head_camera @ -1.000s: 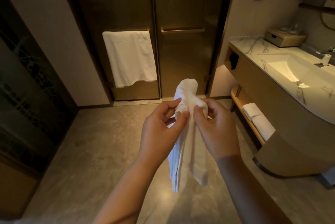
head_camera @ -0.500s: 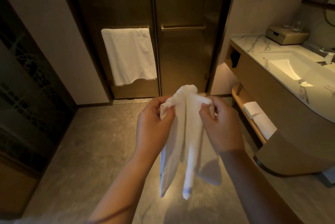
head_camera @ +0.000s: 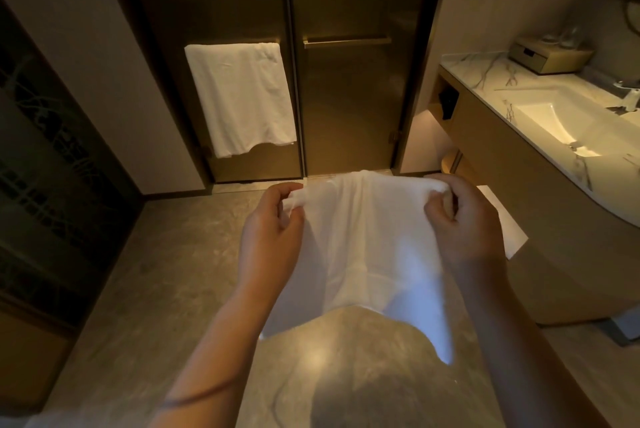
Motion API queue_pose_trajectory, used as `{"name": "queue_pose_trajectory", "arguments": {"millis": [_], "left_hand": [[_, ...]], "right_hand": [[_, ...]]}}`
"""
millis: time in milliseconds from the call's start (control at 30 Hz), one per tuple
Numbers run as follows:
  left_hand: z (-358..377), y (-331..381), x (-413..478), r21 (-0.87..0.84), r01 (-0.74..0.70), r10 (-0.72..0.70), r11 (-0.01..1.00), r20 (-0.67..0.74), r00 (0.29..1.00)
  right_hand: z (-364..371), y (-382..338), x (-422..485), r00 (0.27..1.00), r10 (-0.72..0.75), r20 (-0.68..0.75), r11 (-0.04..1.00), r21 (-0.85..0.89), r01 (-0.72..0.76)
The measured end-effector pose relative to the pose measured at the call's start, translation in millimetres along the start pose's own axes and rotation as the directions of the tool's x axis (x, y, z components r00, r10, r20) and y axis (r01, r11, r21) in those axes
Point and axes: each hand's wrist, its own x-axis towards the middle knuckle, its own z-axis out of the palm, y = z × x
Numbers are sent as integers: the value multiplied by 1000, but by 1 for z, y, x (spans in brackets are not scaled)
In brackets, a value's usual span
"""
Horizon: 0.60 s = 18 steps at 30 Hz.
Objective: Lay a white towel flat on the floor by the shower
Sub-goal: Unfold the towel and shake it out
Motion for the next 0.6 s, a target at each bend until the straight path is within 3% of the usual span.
{"name": "queue_pose_trajectory", "arguments": {"millis": [233,400,500,600], "left_hand": [[5,-13,6,129,11,-14,992,21,1000],[11,-13,8,129,18,-32,991,101,994],[19,-7,2,115,-82,56,990,216,975],[28,2,-3,109,-220,178,969,306,935]], "right_hand": [[4,-4,1,998,-55,-10,998,-26,55],[5,-9,2,996,-77,34,996,-34,78],[6,-11,0,990,-116,81,993,-20,118],[13,-16,-9,949,-245,199,966,-32,256]]}}
